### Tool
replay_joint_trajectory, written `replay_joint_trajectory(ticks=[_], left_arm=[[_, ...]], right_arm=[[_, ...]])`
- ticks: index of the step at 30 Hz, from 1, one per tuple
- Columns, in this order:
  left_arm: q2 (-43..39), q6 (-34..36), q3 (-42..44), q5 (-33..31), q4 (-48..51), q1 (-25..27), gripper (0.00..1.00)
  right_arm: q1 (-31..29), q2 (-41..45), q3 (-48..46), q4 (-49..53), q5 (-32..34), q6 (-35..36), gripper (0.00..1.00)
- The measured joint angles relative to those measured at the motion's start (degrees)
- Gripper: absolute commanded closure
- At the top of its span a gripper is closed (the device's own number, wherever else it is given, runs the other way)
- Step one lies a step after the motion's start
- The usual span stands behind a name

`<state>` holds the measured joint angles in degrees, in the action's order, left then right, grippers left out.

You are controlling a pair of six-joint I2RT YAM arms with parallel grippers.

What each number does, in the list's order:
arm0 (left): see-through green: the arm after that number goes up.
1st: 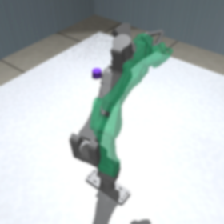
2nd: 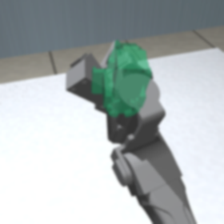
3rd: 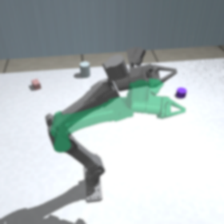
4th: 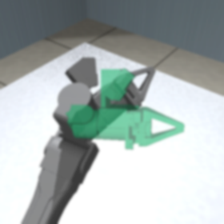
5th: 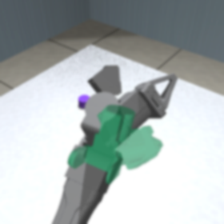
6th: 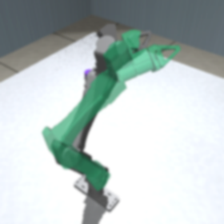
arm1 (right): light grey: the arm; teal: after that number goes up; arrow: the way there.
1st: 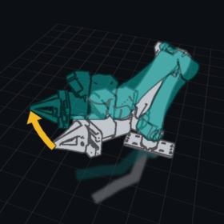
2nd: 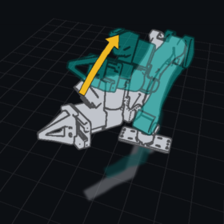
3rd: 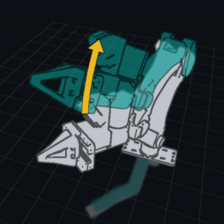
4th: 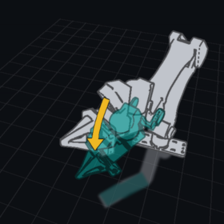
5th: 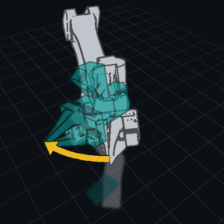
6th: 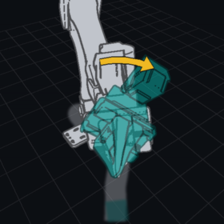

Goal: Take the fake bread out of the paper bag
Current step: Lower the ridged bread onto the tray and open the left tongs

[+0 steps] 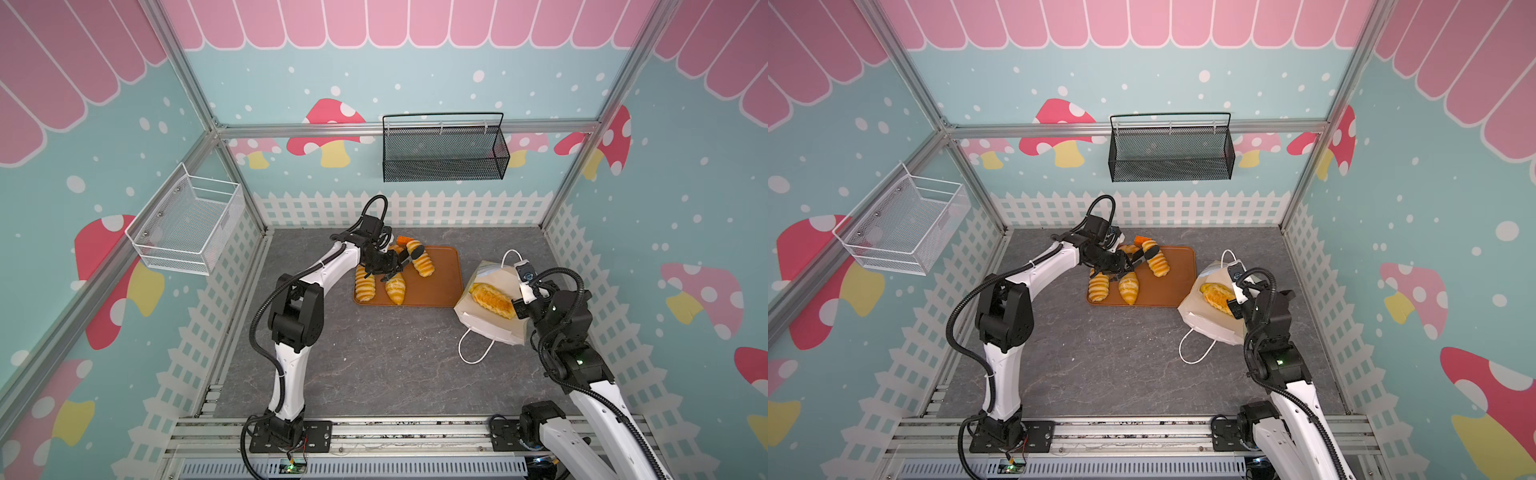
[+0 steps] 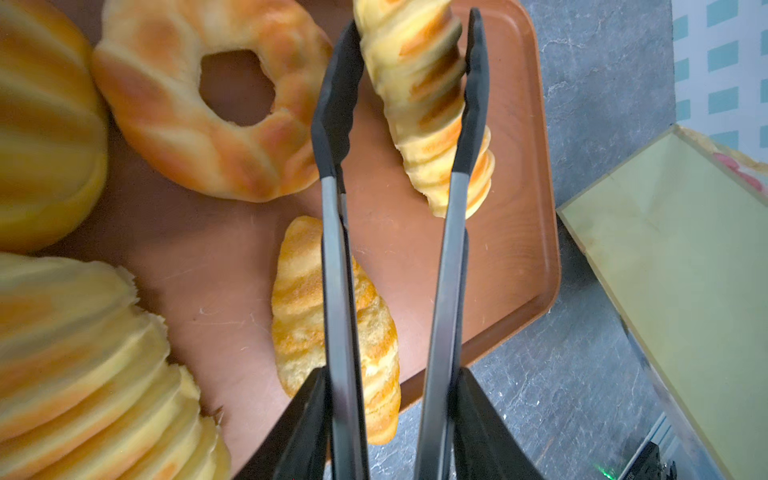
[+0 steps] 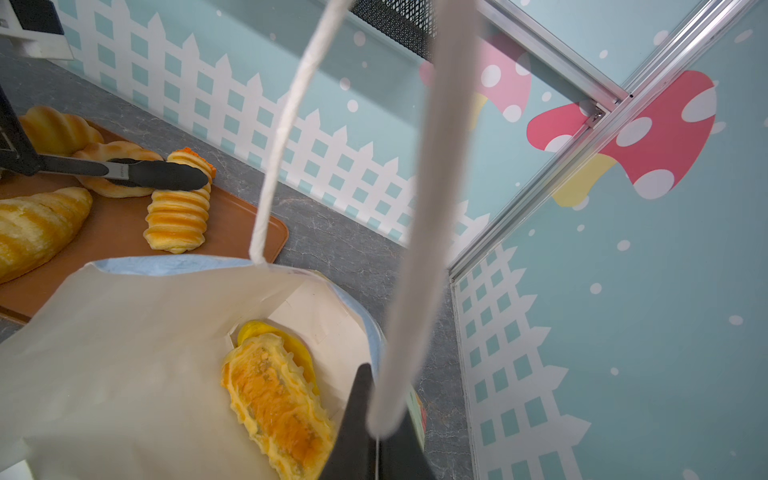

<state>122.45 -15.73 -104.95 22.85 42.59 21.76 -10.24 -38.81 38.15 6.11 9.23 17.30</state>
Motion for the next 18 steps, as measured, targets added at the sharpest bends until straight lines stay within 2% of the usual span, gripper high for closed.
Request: replay_joint_trajectory(ticks=[18], left_arm=[[-0.09,4.04,-2.25,-3.93,4.70,0.02,0.52]], right_arm=[[0.00,-0.98,0.02,-0.04,-0.07,0.09,1.00]])
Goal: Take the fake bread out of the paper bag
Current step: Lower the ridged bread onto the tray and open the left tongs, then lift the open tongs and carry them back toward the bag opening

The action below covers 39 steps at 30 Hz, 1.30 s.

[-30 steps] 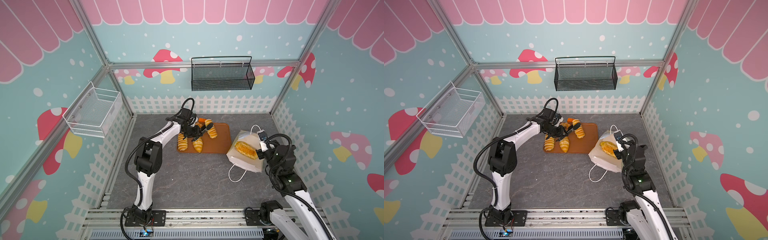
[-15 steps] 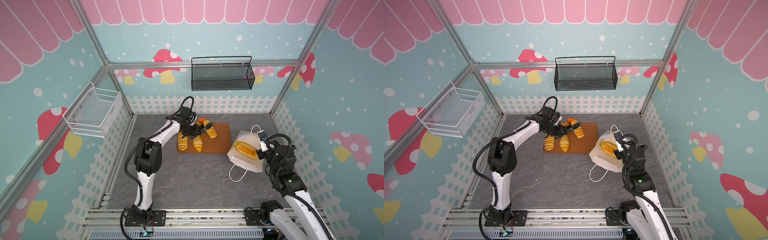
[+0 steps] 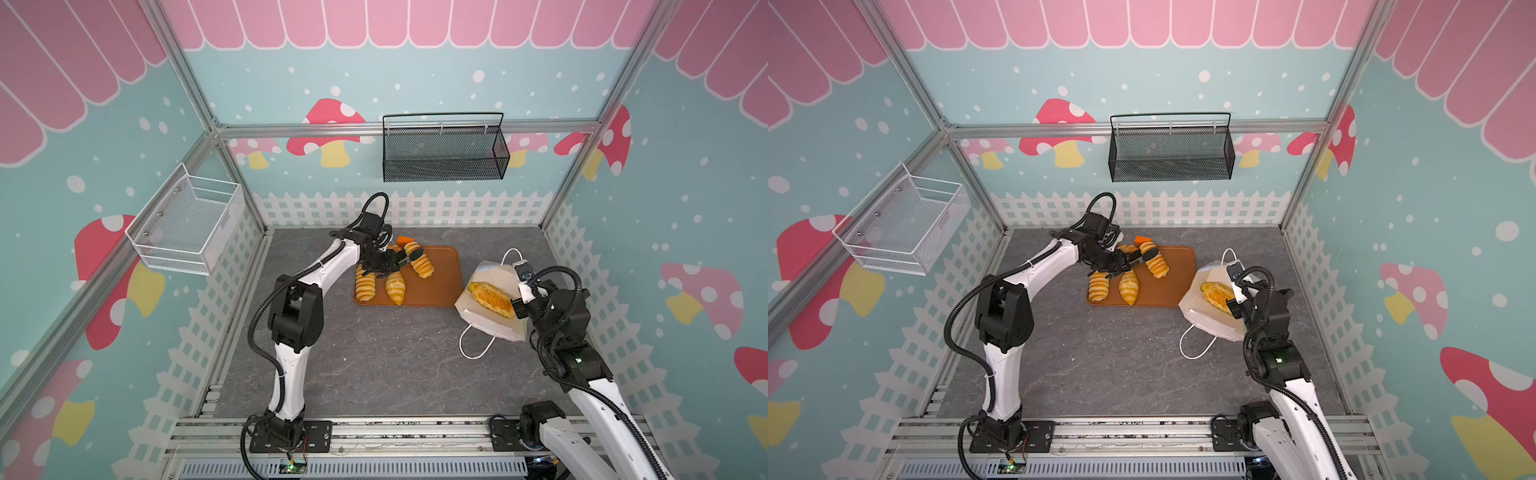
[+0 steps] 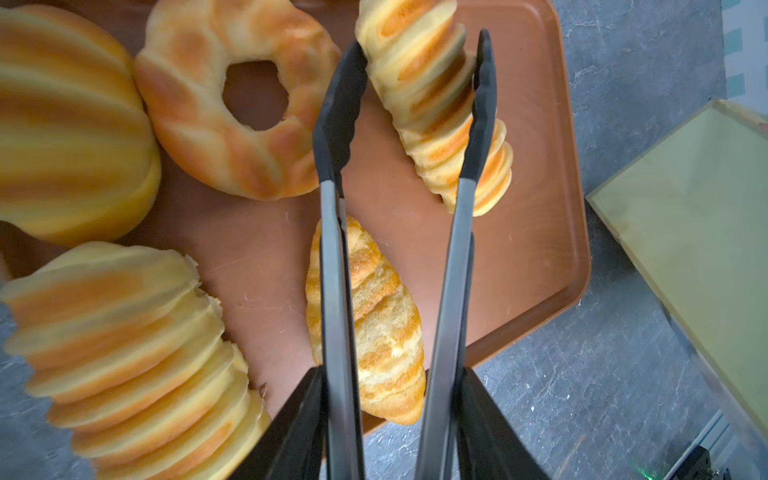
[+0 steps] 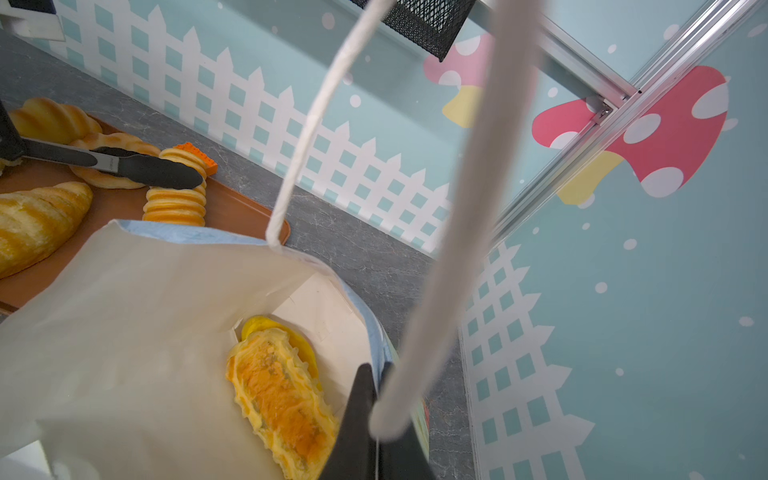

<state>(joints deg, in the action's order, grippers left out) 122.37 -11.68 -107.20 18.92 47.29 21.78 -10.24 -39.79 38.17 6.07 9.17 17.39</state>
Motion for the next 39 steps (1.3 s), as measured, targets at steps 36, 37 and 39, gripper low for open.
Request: replay_joint_trajectory(ticks=[36,37,39], left_arm=[[-1.81,3.13,-4.39,-14.16,2.67,4.28,0.53],[-2.23,3.23,-4.39,-14.29,2.71,4.28,0.54],[-3.06,3.56,-4.39,-14.27,2.71,4.28,0.55]], right_arm=[[0.00,-0.20,0.15,-0.04,-0.13,0.39,1.00],[0.00,-0.20,0.15,-0.02,-0.13,0.39,1.00],[0.00,-0.22,0.15,-0.02,-0.15,0.39,1.00]])
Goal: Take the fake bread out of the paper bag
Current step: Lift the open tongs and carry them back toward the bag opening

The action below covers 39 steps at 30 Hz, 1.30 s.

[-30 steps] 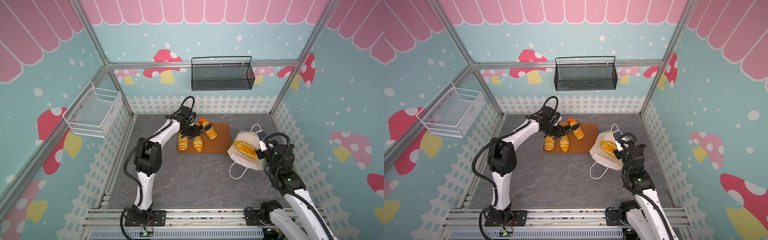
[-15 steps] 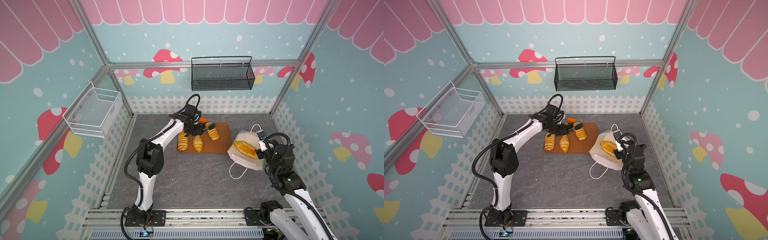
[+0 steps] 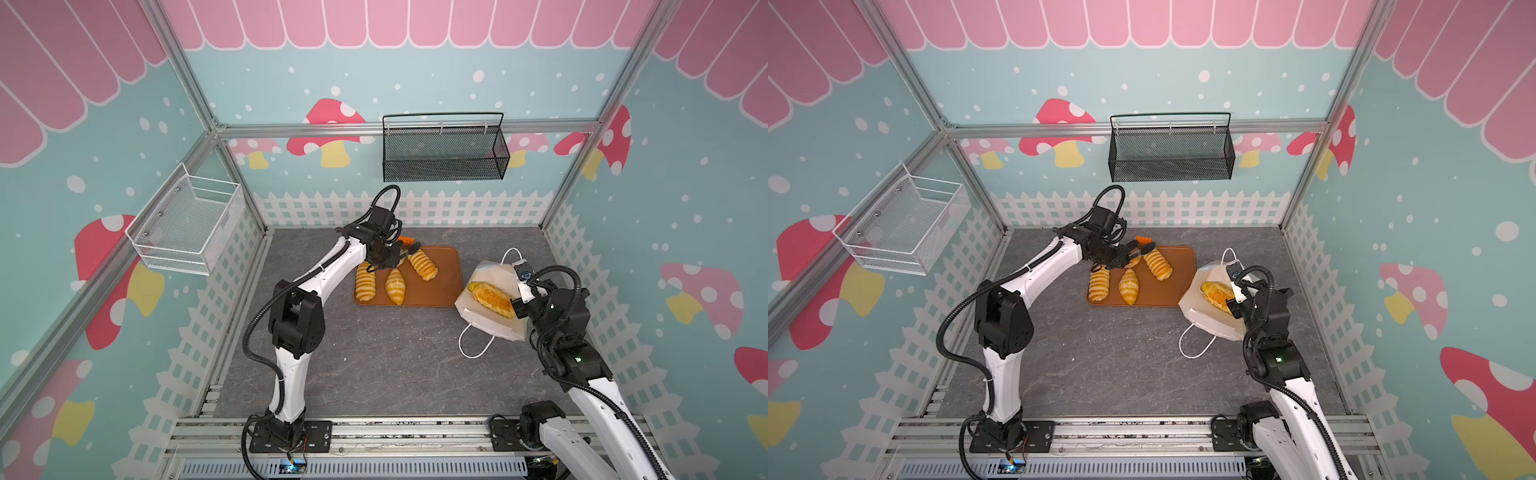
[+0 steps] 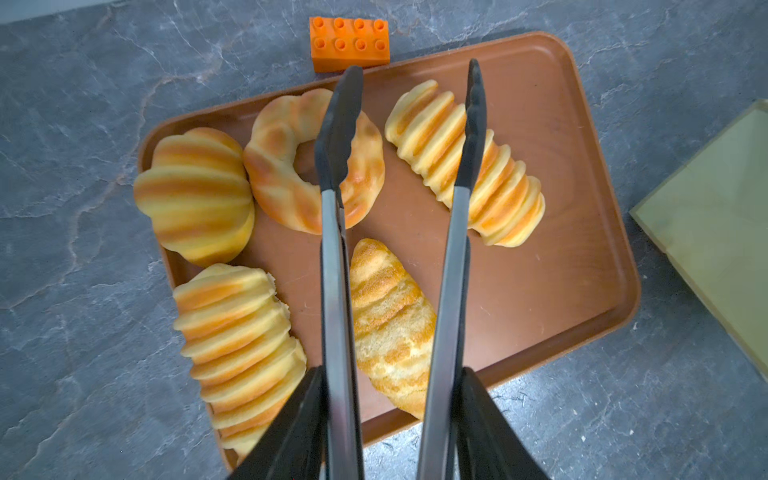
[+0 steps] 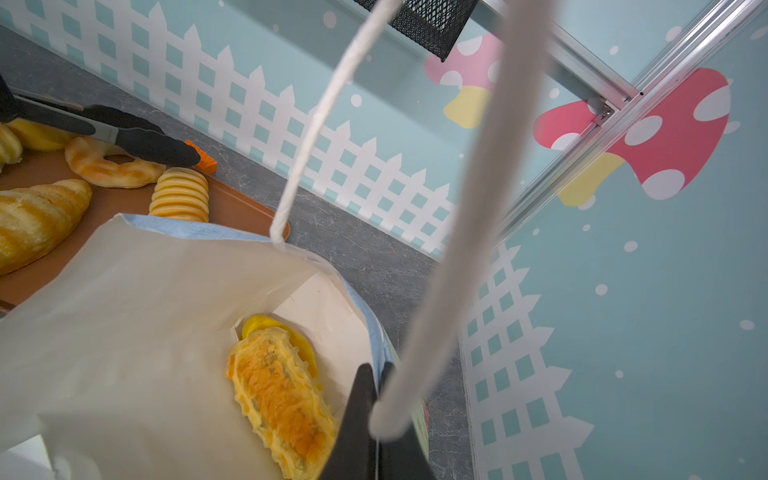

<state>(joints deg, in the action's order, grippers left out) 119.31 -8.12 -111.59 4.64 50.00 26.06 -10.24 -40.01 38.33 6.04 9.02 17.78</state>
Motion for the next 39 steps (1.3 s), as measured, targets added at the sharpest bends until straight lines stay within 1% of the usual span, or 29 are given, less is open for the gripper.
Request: replay_joint_trajectory(ticks=[6,9,12,17,19,24,28,31,35,39], left_arm=[[-4.83,1.77,0.37,0.46,0.37,0.50,0.59],[-10.14,3.82,2.05,0.76,0.33,1.46,0.59],[-16.68,6.73,4.87,0.70,0.15,3.48,0.59],[-28.02,12.52,13.11,-0.28,-2.27,9.70,0.59],[-32.20,15.23,17.55,-1.33,-3.15,13.27,0.60],[-38.66,21.94,26.18,-6.47,-4.87,22.99,0.61],[-41.70,25.92,29.51,-10.43,-5.11,29.99,0.63],[-42.95,27.34,30.34,-12.11,-5.64,33.11,0.63],[-41.53,28.30,30.29,-13.94,-7.02,34.67,0.64],[-35.82,30.12,28.92,-15.69,-7.34,35.39,0.64]], right_arm=[[0.00,-0.63,1.01,0.15,-0.07,0.00,1.00],[0.00,-0.74,1.31,0.22,-0.74,-0.02,1.00],[0.00,-0.85,1.31,0.44,-1.81,-0.04,1.00],[0.00,-1.16,1.31,0.44,-3.39,-0.09,1.00],[0.00,-1.16,1.31,0.44,-3.69,-0.09,1.00],[0.00,-1.16,1.31,0.46,-3.98,-0.09,1.00],[0.00,-0.81,1.29,0.46,-4.11,-0.31,1.00],[0.00,-0.46,1.22,0.48,-4.37,-0.70,1.00],[0.00,-0.13,1.07,0.48,-4.66,-0.96,1.00],[0.00,0.33,1.05,0.66,-5.16,-1.20,1.00]])
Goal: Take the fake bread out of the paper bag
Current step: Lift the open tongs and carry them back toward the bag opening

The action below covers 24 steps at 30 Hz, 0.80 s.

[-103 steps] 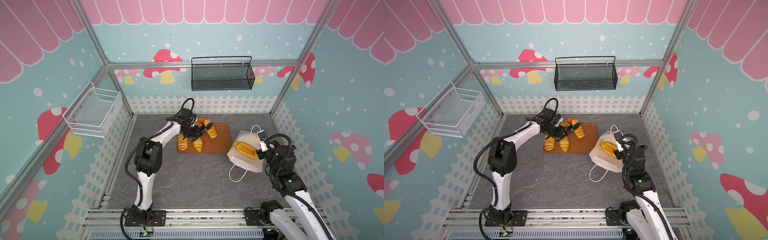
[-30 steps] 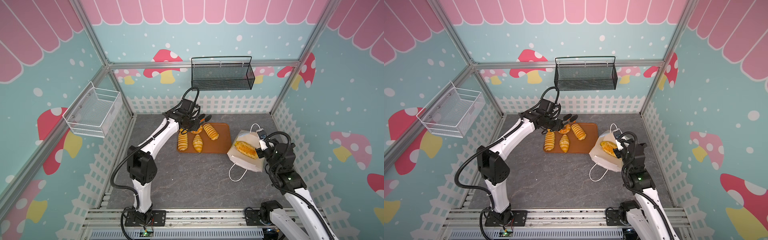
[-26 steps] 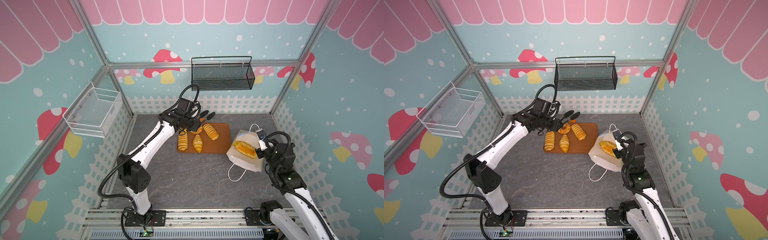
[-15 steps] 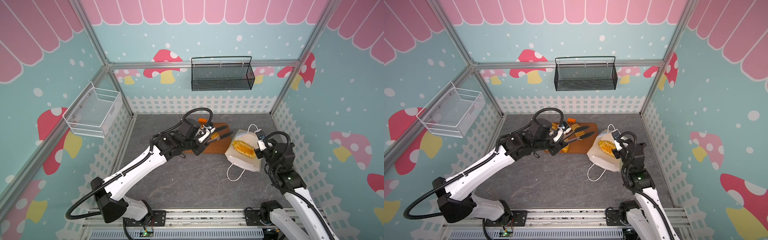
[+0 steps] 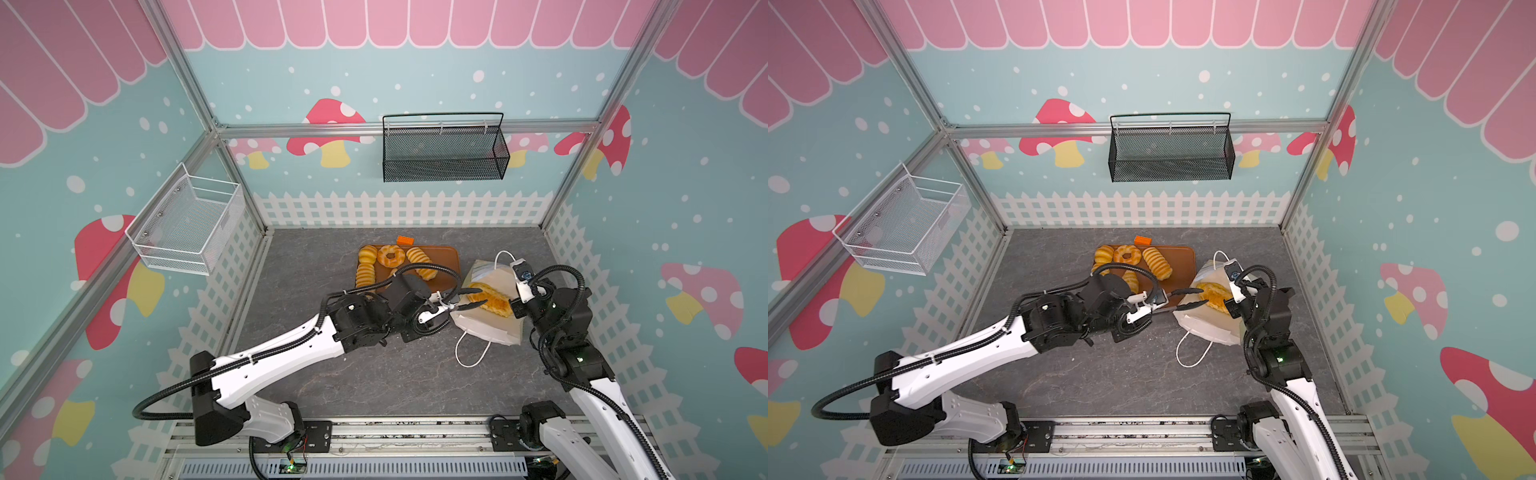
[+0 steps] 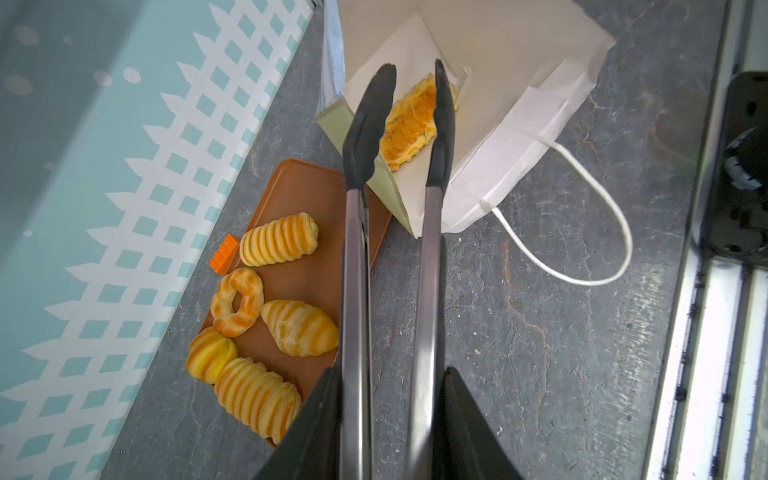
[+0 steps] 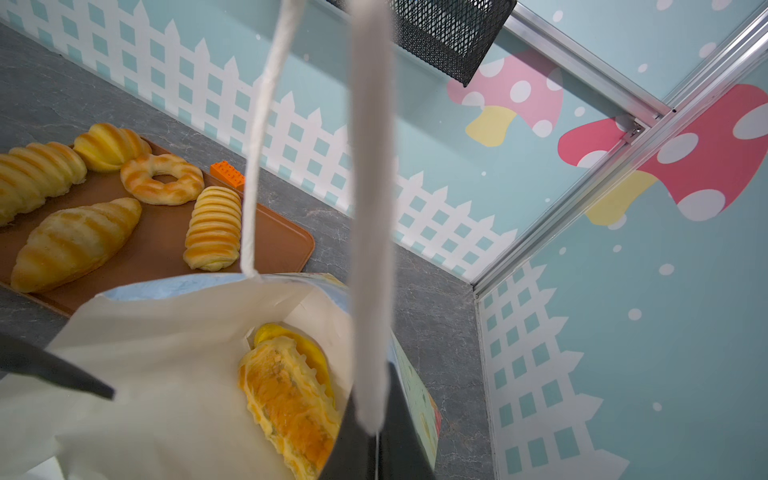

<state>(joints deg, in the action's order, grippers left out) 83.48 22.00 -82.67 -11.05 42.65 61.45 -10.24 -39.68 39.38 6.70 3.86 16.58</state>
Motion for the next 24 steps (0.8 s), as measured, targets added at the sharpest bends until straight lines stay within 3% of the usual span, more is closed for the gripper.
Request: replay_joint_trajectory(ticks=[7,13,24], left_arm=[[10.51,0.79,-8.09,-2.49,0.22,2.67,0.64],[19.56,-3.02,-18.01,-7.26,0.90,3.23,0.63],[31.30,-6.03,-27.96,-12.87,10.14,2.60,0.57]], right_arm=[[0.00,0.74,-0.33,1.05,-0.70,-0.96,1.00],[0.00,1.42,-1.07,1.20,-1.36,-1.88,1.00],[0.02,1.53,-1.92,0.85,-2.58,-2.69,1.00]])
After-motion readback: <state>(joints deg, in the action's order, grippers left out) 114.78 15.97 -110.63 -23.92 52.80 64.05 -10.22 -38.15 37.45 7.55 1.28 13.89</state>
